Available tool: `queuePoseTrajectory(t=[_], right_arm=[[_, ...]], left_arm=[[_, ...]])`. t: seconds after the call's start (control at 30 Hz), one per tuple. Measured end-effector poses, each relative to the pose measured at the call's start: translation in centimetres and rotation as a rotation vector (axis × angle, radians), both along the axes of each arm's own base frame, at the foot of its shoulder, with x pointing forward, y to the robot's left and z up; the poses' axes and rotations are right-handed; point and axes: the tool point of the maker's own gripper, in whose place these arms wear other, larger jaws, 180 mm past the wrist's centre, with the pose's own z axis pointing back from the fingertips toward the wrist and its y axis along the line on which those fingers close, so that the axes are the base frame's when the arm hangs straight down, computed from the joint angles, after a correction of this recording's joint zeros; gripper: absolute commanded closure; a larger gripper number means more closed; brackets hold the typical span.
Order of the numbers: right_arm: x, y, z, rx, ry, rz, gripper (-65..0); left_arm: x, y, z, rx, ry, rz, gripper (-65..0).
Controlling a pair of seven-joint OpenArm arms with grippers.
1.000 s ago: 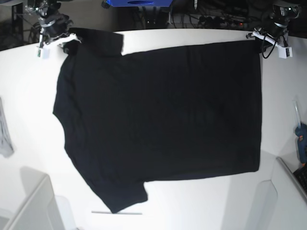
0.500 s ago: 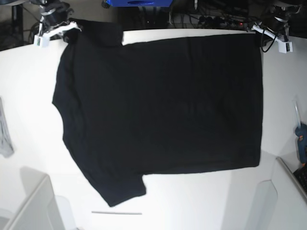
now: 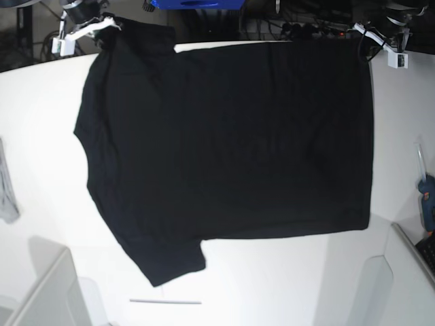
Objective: Fold the T-shirt properly
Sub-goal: 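Lift the shoulder corners with both grippers and pull them apart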
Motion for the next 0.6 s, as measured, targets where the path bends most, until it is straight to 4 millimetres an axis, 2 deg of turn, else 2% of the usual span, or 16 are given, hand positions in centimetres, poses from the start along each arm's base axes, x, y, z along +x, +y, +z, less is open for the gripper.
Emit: queuePoseTrajectory(t=[0.2, 0.37, 0.47, 0.6], right_arm=[[-0.1, 0.1, 0.5, -0.005, -0.005, 0.006, 0.0], [-1.0, 0.1, 0.3, -0.004, 0.018, 0.008, 0.0], [-0.5, 0.3, 0.4, -0.001, 0.008, 0.012, 0.0], [1.2, 0.5, 1.5, -0.006, -0.049, 0.030, 0.0]], left_arm=[[0.0, 0.3, 0.1, 0.006, -0.002, 0.005, 0.0], [-0.5, 2.4, 1.3, 0.054, -0.021, 0.031, 0.0], [-0.4, 2.1, 1.6, 0.056, -0.026, -0.004, 0.0], [-0.3, 2.1, 1.7, 0.058, -0.030, -0.008, 0.0]])
